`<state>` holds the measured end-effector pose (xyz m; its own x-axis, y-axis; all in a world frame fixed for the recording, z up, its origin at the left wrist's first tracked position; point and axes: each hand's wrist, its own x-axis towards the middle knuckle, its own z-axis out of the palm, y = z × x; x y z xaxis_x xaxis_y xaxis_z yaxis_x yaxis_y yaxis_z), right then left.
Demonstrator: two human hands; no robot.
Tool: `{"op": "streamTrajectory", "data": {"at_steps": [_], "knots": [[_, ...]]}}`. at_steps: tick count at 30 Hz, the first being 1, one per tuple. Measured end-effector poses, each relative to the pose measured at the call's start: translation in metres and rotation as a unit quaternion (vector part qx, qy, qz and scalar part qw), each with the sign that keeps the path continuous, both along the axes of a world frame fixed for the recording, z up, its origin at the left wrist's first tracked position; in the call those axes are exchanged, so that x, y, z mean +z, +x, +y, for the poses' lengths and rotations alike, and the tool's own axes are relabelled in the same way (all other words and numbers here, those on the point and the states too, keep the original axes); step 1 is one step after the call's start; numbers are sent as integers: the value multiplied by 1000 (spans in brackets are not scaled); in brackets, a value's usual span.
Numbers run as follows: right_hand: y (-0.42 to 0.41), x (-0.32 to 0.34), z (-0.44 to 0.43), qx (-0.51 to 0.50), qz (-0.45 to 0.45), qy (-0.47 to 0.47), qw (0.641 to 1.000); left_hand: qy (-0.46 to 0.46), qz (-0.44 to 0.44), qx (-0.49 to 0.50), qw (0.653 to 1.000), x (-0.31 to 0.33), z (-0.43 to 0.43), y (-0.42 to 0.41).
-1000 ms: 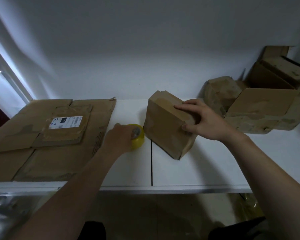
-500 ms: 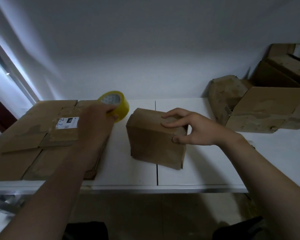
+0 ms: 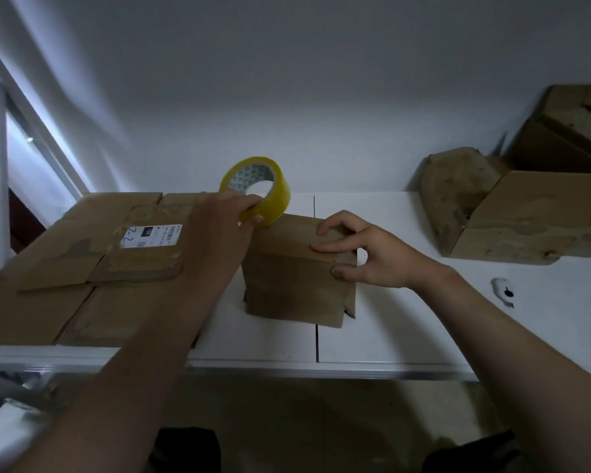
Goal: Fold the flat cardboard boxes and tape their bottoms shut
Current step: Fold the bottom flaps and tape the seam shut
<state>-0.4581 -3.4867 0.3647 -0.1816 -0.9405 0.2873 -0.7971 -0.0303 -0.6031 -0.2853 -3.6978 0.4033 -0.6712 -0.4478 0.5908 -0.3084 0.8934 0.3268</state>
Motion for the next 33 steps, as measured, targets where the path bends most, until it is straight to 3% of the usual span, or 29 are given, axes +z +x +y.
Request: {"op": "streamTrajectory", "data": {"at_steps": [7, 10, 13, 17, 20, 26, 30, 33], "knots": [[-11, -9, 4, -8, -36, 89, 995, 59, -68, -62, 994, -18, 3, -13], [-15, -6, 13, -7, -34, 101, 994, 34, -108, -87, 990, -25, 11, -18], [-17, -6, 17, -41, -27, 94, 994, 41, -90, -112, 989, -28, 24, -21], [-13, -11, 20, -80, 4, 61, 995, 153, -40, -160, 974, -31, 41, -26], [-9, -7, 26, -112, 12, 85, 990, 181, -52, -175, 966, -27, 47, -27], [3, 7, 19, -270, 60, -68, 959, 170, -97, -202, 960, -26, 37, -27], [0, 8, 16, -190, 147, 39, 970, 153, -127, -209, 958, -26, 39, -27], [-2, 5, 12, -192, 137, 48, 971, 184, -106, -196, 957, -28, 38, -26]]}}
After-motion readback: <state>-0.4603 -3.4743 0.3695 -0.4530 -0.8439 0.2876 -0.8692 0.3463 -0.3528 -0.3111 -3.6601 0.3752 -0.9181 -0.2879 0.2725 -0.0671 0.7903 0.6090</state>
